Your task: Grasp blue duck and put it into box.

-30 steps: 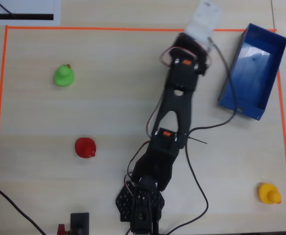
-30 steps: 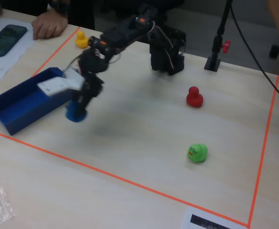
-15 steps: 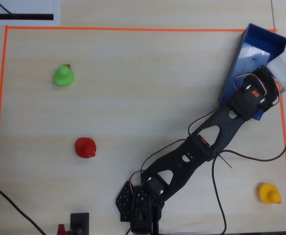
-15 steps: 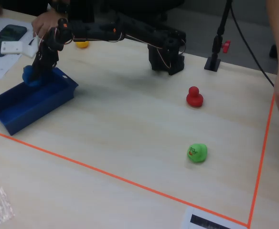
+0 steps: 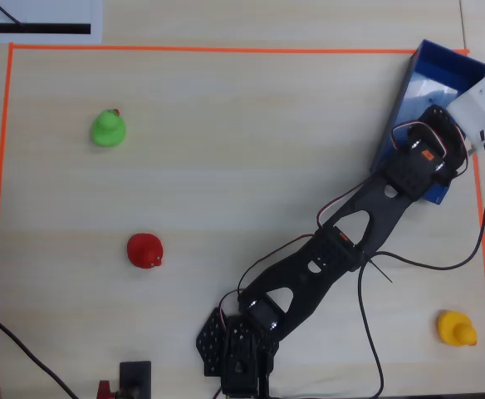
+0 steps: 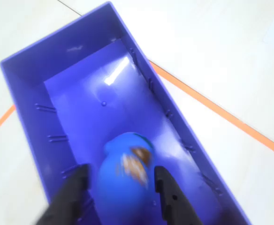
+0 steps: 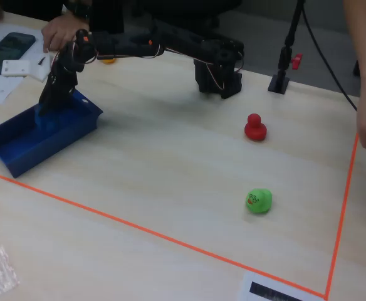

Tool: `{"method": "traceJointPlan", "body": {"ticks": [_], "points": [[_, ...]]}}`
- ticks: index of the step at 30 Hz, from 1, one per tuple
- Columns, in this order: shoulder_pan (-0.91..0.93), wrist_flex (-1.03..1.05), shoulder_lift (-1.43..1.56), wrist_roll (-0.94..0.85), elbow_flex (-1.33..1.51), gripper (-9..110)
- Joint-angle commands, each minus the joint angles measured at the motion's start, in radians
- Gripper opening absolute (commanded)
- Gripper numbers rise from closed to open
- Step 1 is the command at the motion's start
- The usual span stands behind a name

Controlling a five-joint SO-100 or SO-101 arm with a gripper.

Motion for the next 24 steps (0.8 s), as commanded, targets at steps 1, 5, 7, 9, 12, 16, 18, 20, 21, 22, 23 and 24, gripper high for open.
{"method": "traceJointPlan", "body": {"ticks": [1,5,7,9,12,16,18,20,21,22,23,24], "points": [[0.020,-0.028,0.040,-0.028,-0.041,24],[0.025,-0.029,0.061,-0.037,-0.032,24],[0.015,-0.009,0.123,-0.037,0.002,17],[-0.035,0.040,0.244,-0.014,0.078,0],[-0.178,0.094,0.537,0.083,0.325,0],[-0.457,0.067,0.946,0.074,0.785,0],[-0.591,0.063,1.163,0.061,1.063,0],[-0.703,0.061,1.428,0.029,1.387,0],[-0.744,0.060,1.580,-0.003,1.571,0],[-0.782,0.097,1.741,-0.043,1.743,0],[-0.810,0.150,1.899,-0.066,1.888,0],[-0.828,0.216,2.051,-0.095,2.017,0]]}}
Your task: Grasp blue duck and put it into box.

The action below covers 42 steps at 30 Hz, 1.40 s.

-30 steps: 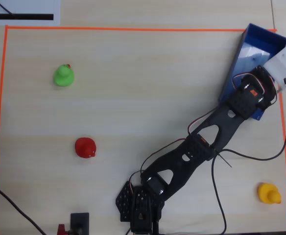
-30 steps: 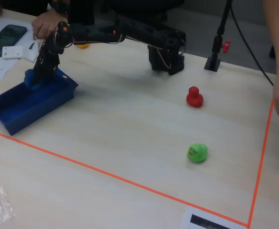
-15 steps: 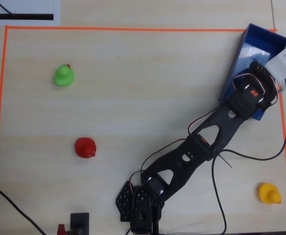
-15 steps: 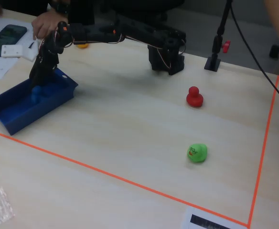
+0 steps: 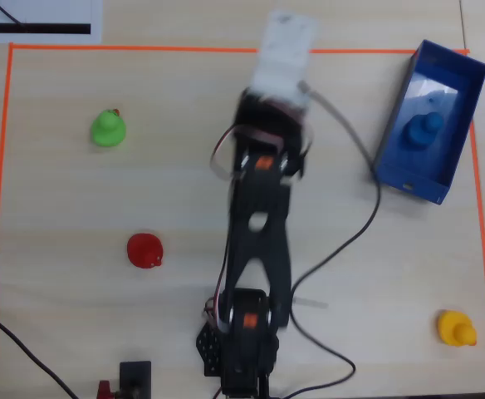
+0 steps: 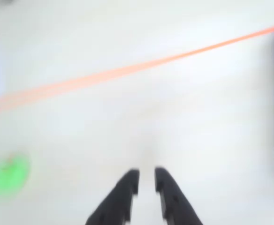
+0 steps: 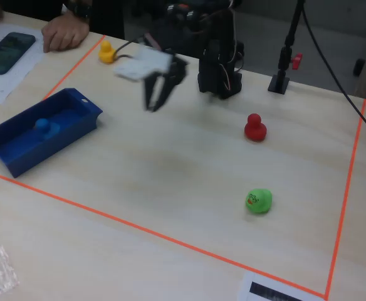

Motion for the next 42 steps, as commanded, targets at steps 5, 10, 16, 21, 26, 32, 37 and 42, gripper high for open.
{"method": "traceJointPlan", "body": {"ticks": [5,10,16,21,26,32,37,42], "points": [[-0.084,0.351,1.192,-0.199,1.135,0],[-0.074,0.350,1.302,-0.242,1.287,0],[-0.120,0.314,1.345,-0.239,1.405,0],[-0.123,0.301,1.345,-0.238,1.479,0],[-0.149,0.304,1.345,-0.206,1.479,0],[-0.150,0.304,1.345,-0.201,1.480,4],[-0.150,0.304,1.347,-0.199,1.480,5],[-0.150,0.304,1.347,-0.199,1.480,6]]}}
